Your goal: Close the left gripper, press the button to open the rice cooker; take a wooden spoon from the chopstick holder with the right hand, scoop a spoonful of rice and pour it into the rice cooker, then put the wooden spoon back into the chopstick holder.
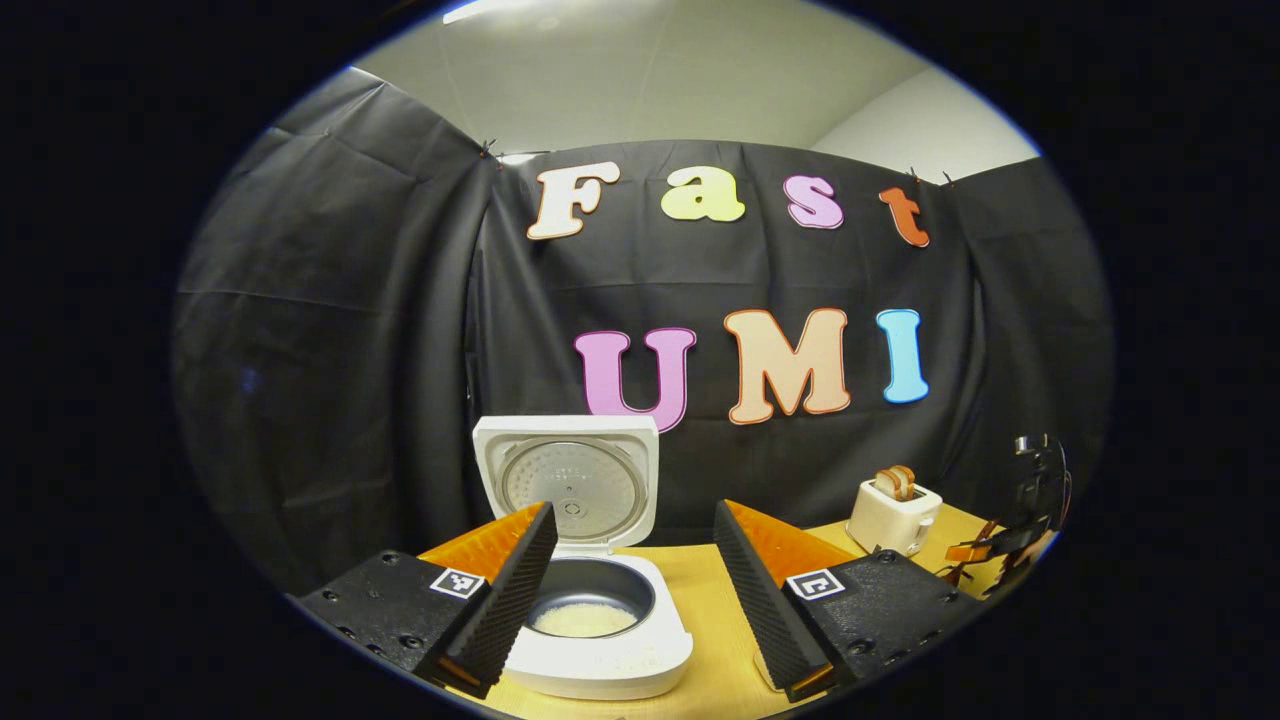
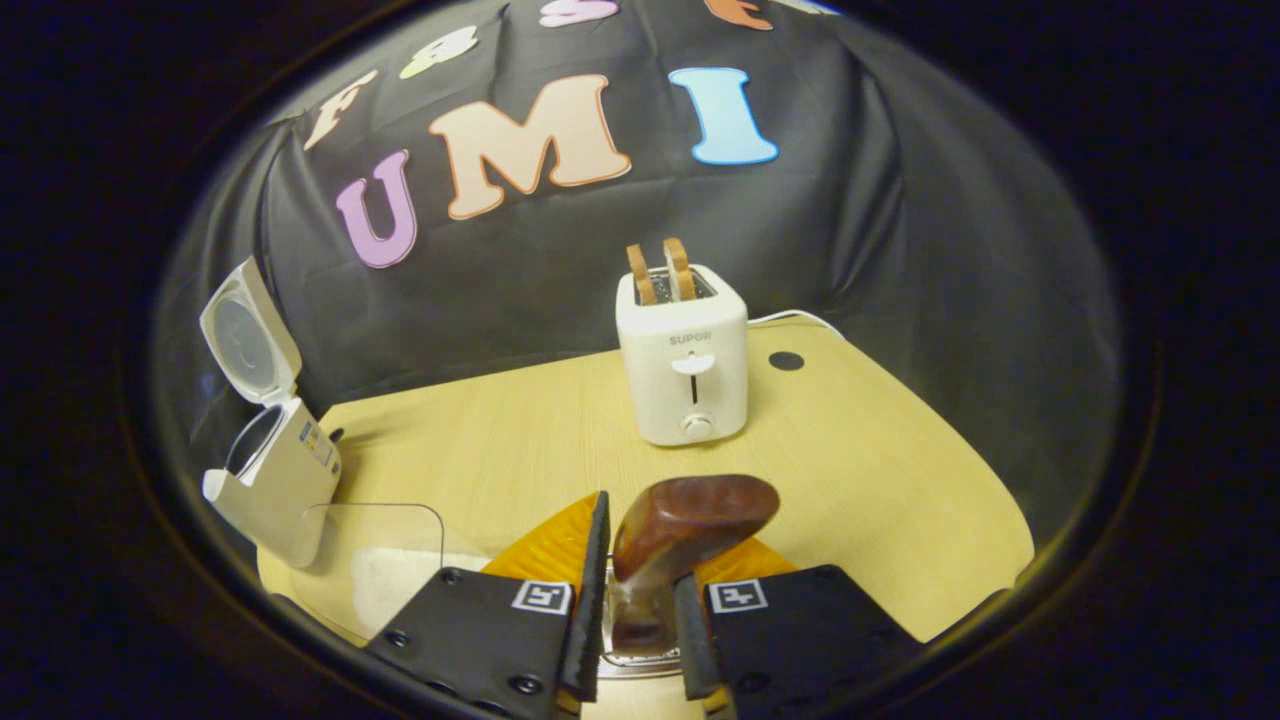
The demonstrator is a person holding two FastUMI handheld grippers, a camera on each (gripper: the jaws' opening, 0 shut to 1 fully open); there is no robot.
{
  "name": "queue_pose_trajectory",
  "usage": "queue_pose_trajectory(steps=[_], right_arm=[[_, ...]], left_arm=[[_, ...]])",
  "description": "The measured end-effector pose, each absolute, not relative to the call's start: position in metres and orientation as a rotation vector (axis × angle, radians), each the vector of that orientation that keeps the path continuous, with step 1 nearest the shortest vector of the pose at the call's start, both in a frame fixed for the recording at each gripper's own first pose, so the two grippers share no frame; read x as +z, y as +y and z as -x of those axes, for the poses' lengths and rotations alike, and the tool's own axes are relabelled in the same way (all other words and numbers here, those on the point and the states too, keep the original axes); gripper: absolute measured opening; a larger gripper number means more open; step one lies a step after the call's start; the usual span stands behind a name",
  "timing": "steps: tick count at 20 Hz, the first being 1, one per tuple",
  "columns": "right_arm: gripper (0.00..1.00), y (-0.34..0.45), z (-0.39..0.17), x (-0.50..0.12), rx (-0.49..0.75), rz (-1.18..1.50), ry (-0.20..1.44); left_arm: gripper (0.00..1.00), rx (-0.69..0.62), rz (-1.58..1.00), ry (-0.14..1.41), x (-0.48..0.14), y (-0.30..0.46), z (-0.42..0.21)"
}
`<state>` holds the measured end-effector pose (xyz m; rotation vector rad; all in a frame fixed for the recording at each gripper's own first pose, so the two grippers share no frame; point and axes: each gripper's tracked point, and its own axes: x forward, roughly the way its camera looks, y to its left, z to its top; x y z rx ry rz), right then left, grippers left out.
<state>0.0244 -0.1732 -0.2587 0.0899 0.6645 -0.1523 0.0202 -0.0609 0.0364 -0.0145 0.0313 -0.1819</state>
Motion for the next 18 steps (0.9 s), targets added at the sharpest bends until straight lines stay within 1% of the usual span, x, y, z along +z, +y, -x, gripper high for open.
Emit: queue_pose_trajectory(steps=[1,2,4,6,8,10,11,13,14,15,16,17,18], right_arm=[[0.44,-0.175,-0.024,-0.249,-0.161,-0.075,0.642],[0.52,-0.18,-0.021,-0.237,-0.172,-0.06,0.621],[0.68,-0.189,-0.021,-0.219,-0.204,-0.031,0.579],[0.84,-0.198,-0.02,-0.188,-0.237,-0.005,0.516],[1.0,-0.199,-0.019,-0.16,-0.252,-0.002,0.462],[1.0,-0.197,-0.014,-0.138,-0.253,-0.003,0.426],[0.99,-0.194,-0.012,-0.128,-0.254,0.003,0.413],[0.99,-0.191,-0.007,-0.114,-0.259,0.03,0.393],[0.99,-0.19,-0.004,-0.109,-0.261,0.042,0.383],[0.99,-0.186,-0.001,-0.104,-0.261,0.05,0.375],[0.99,-0.183,0.003,-0.1,-0.261,0.057,0.37],[0.99,-0.179,0.006,-0.099,-0.262,0.064,0.369],[0.99,-0.175,0.009,-0.097,-0.259,0.069,0.369]], left_arm=[[0.93,-0.184,0.015,0.028,0.037,-0.061,-0.021],[0.9,-0.185,0.017,0.024,0.039,-0.06,-0.022],[0.9,-0.19,0.019,0.012,0.044,-0.058,-0.028],[0.96,-0.193,0.018,-0.006,0.051,-0.054,-0.037],[0.9,-0.196,0.016,-0.02,0.059,-0.049,-0.049],[0.9,-0.194,0.008,-0.042,0.071,-0.042,-0.066],[0.93,-0.184,0.003,-0.063,0.08,-0.035,-0.074],[0.93,-0.18,0.006,-0.104,0.1,-0.025,-0.095],[0.93,-0.182,0.02,-0.114,0.109,-0.02,-0.104],[0.91,-0.183,0.04,-0.117,0.114,-0.017,-0.115],[0.93,-0.184,0.065,-0.121,0.12,-0.012,-0.126],[0.93,-0.185,0.083,-0.118,0.124,-0.007,-0.136],[0.89,-0.183,0.091,-0.108,0.126,-0.003,-0.147]])
